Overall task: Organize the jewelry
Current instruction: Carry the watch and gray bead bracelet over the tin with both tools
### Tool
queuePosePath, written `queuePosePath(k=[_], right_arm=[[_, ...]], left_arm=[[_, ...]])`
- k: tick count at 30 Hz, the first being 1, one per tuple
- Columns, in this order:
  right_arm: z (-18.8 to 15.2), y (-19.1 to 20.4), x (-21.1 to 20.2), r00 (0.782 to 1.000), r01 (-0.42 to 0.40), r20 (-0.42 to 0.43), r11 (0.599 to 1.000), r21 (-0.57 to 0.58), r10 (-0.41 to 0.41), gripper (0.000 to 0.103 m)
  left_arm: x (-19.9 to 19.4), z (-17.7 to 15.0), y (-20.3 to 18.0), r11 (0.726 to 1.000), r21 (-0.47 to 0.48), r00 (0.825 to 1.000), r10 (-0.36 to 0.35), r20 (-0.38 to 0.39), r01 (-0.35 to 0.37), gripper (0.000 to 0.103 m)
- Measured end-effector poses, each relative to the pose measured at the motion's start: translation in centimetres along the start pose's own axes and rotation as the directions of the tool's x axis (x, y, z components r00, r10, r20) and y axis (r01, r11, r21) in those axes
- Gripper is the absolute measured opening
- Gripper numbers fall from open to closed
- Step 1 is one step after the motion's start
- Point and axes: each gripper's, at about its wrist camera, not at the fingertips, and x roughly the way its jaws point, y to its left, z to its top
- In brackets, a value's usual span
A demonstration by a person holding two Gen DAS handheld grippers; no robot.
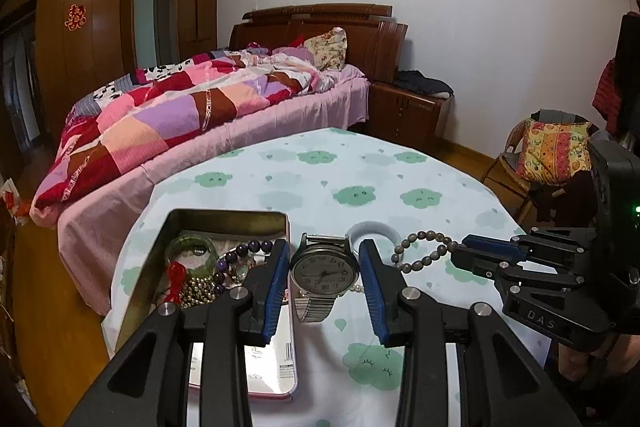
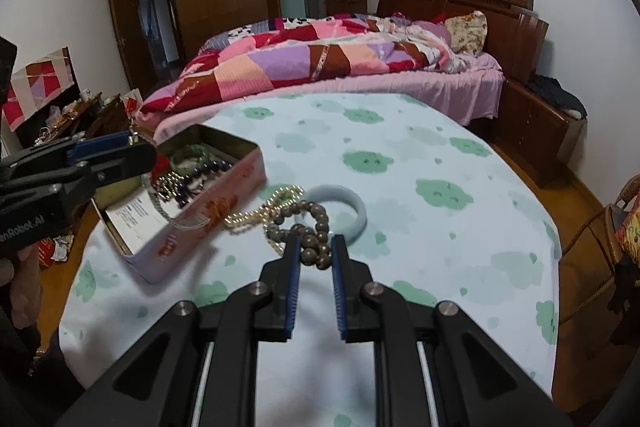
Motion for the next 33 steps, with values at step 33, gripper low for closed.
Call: queuePosePath(k=[33], right_arm=[[3.3, 3.9, 0.5, 0.994, -0.088, 0.061, 0.995, -0.051, 0.091, 0.017]], left_arm=[[-2.7, 1.3, 4.0, 0.996, -0.057, 0.995, 0.077, 0.07, -0.073, 0.036]])
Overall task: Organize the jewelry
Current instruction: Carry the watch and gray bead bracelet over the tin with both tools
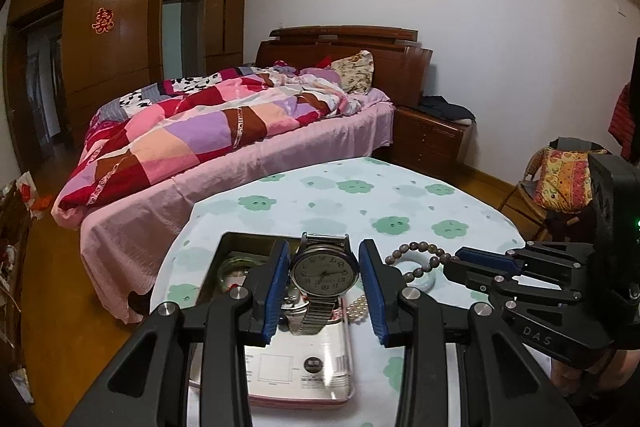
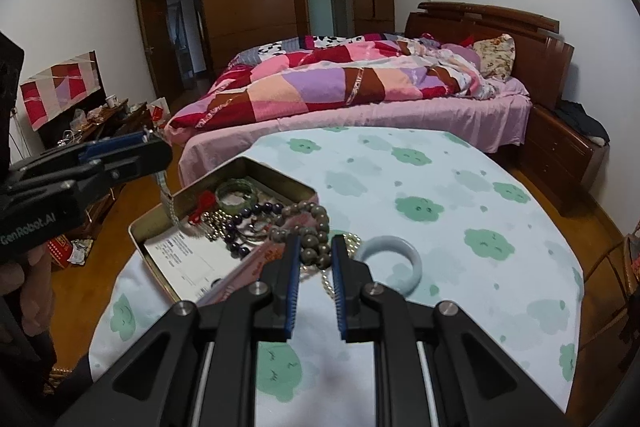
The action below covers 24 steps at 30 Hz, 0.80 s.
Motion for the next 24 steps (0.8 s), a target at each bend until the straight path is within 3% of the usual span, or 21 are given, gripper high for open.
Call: queuePosePath(k=[24], right_arm=[[1.9, 5.3, 4.9, 0.999, -0.047, -0.023, 0.996, -0.074, 0.045, 0.017]], left_arm=[[2.5, -0.7, 5.4, 0.996, -0.065, 0.997, 0.061, -0.049, -0.064, 0.037]])
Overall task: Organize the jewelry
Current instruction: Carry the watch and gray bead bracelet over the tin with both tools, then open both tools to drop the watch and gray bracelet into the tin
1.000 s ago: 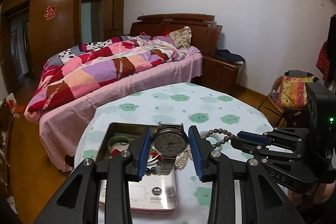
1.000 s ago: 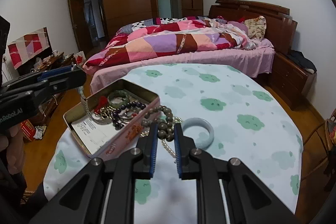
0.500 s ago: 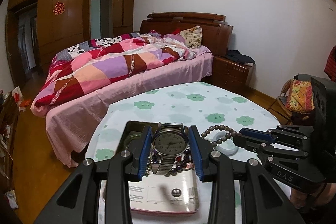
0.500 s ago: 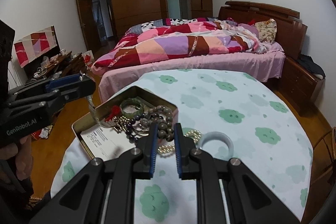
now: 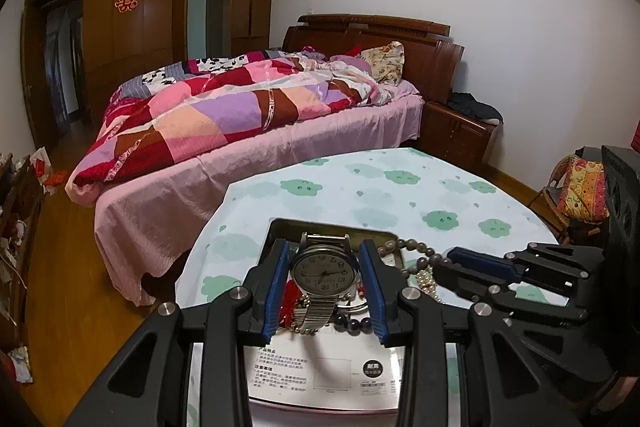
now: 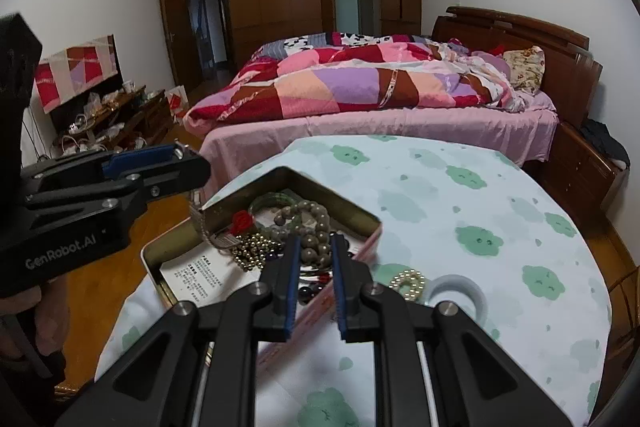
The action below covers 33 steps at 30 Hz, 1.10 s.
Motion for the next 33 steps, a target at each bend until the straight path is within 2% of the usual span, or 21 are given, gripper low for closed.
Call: queuePosePath(k=[6, 33], right_arm=[[-0.2, 1.4, 1.7, 1.0, -0.001, -0.027, 0.999, -0.036, 0.0, 0.017], [-1.5, 1.3, 4.7, 0.994, 0.022, -0.111, 1.0, -0.02, -0.024, 0.018]], left_arm=[[1.5, -0.6, 1.1, 0.999, -0.019, 0.999, 0.026, -0.034, -0.027, 0.037], [6.3, -3.7, 1.9, 0.999, 0.004, 0.986, 0.05, -0.161, -0.05, 0.037]])
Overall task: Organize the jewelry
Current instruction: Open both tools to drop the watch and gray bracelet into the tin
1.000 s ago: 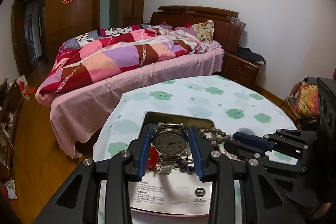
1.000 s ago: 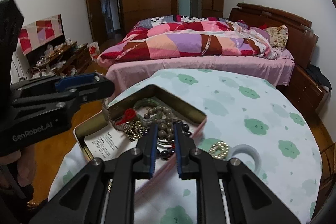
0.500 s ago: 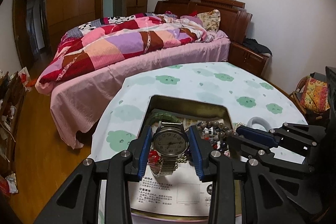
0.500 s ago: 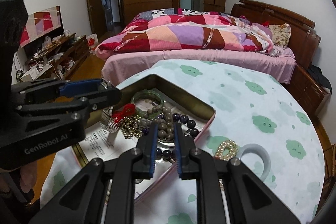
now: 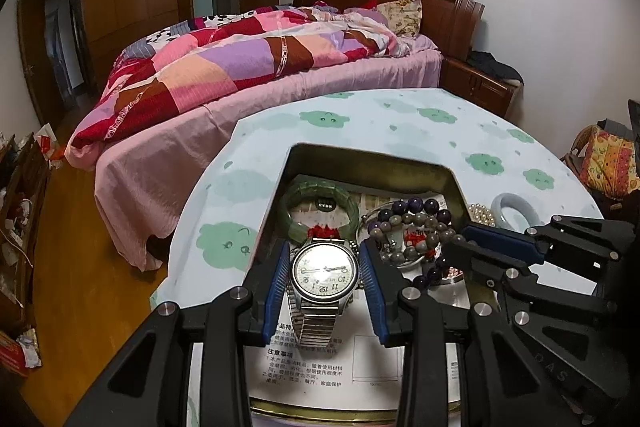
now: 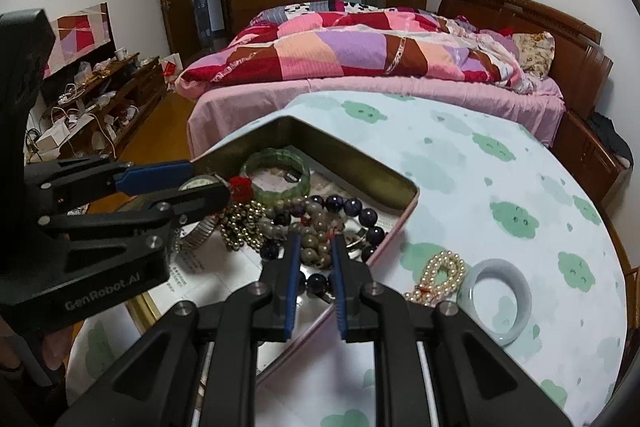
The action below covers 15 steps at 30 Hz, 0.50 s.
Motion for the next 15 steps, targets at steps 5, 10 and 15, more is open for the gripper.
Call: queuePosePath(k=[5, 10, 15], right_arm=[[-0.23, 0.08, 0.18, 1.0, -0.001, -0.009, 1.0, -0.001, 0.001, 0.018], [-0.3, 0.11, 0.4, 1.0, -0.002, -0.015, 1.0, -0.001, 0.002, 0.018], [-0.38, 0.16, 0.47, 1.0, -0.003, -0.016, 1.0, -0.003, 0.003, 0.018]], left_arm=[[0.14, -0.25, 0.04, 1.0, -0.001, 1.0, 0.003, -0.01, -0.003, 0.037], [-0.02, -0.2, 0.07, 1.0, -0.002, 1.0, 0.002, -0.004, -0.002, 0.037], [0.01, -0.15, 0.11, 1.0, -0.003, 1.0, 0.002, -0.006, -0.002, 0.037]])
